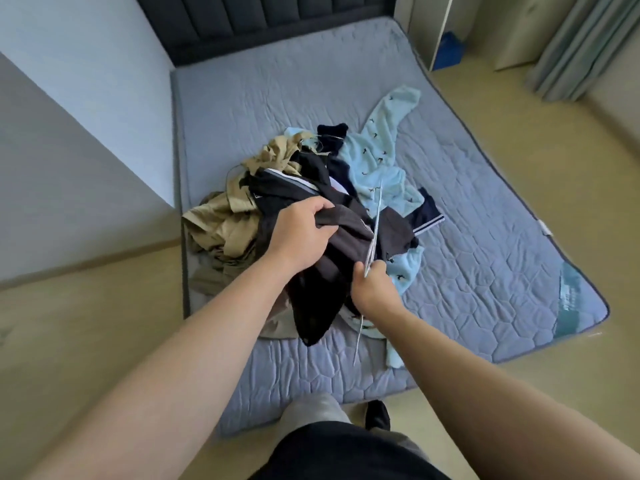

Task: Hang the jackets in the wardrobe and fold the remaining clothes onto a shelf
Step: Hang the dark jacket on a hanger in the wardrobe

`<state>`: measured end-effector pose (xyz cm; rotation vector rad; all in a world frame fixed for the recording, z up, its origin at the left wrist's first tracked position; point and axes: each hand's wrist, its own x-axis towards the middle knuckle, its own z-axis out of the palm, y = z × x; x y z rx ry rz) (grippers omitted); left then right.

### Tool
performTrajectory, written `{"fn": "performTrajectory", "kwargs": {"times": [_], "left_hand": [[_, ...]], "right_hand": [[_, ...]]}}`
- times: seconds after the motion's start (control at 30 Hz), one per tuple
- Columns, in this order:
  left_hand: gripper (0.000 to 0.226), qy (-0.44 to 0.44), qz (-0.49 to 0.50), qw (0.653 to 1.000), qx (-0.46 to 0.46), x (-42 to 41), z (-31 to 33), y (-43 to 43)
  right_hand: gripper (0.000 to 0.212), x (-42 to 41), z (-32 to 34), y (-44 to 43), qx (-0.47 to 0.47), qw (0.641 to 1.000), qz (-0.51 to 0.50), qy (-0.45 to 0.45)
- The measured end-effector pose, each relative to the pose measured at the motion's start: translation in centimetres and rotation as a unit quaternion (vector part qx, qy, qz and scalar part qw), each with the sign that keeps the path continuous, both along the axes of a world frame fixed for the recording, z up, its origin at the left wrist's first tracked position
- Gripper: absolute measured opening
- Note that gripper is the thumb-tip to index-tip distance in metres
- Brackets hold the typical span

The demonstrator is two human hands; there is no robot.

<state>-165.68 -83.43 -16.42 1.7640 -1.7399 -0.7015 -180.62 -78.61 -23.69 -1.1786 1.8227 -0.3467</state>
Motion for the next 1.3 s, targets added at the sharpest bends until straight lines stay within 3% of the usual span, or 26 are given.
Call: {"fn": "performTrajectory", "kwargs": {"times": [0.13,0.27,0.33,0.43,0.53,0.63,0.7,0.83,0.97,1.07,1.17,1.3], "left_hand": [[0.013,-0.023,-0.008,0.995,-0.097,-0.4,3.7,4.2],[0.016,-0.059,0.033,0.977,-0.203,-0.3,5.8,7.9],[0.022,-0.089,0.038,0.967,-0.234,-0.3,6.8,9.6],[0.027,-0.125,0.034,0.952,-0.278,0.0,8.5,11.7],[0.032,-0.127,0.038,0.938,-0.32,0.9,10.6,13.3],[0.04,-0.111,0.059,0.93,-0.347,2.2,12.3,14.7],[0.041,-0.104,0.091,0.927,-0.349,3.7,13.0,15.6],[0.04,-0.109,0.133,0.927,-0.333,7.9,13.9,17.7],[0.05,-0.122,0.229,0.926,-0.273,14.2,13.1,19.2],[0.052,-0.102,0.314,0.92,-0.211,18.5,11.7,20.1],[0.048,-0.091,0.38,0.912,-0.128,21.8,10.1,20.3],[0.028,-0.109,0.375,0.92,0.045,22.9,8.5,20.8]], "right_hand": [[0.029,-1.8,0.2,2.0,-0.001,0.999,-0.046,0.023],[0.055,-2.4,-0.3,3.5,0.092,0.989,-0.118,0.017],[0.065,-2.0,-0.3,4.2,0.119,0.98,-0.154,-0.05],[0.059,-0.8,0.2,5.2,0.132,0.95,-0.201,-0.197],[0.06,0.6,0.6,6.5,0.169,0.925,-0.204,-0.271],[0.04,2.4,1.3,7.4,0.196,0.85,-0.248,-0.422],[0.04,3.6,2.1,7.6,0.177,0.815,-0.279,-0.476],[0.046,6.2,3.8,7.6,0.153,0.816,-0.296,-0.473],[0.043,9.3,5.6,7.6,0.133,0.854,-0.247,-0.438],[0.028,11.3,7.3,7.1,0.09,0.885,-0.207,-0.409],[0.019,12.7,9.3,6.7,0.015,0.918,-0.144,-0.369],[0.024,14.6,12.0,6.9,-0.014,0.919,-0.103,-0.379]]}}
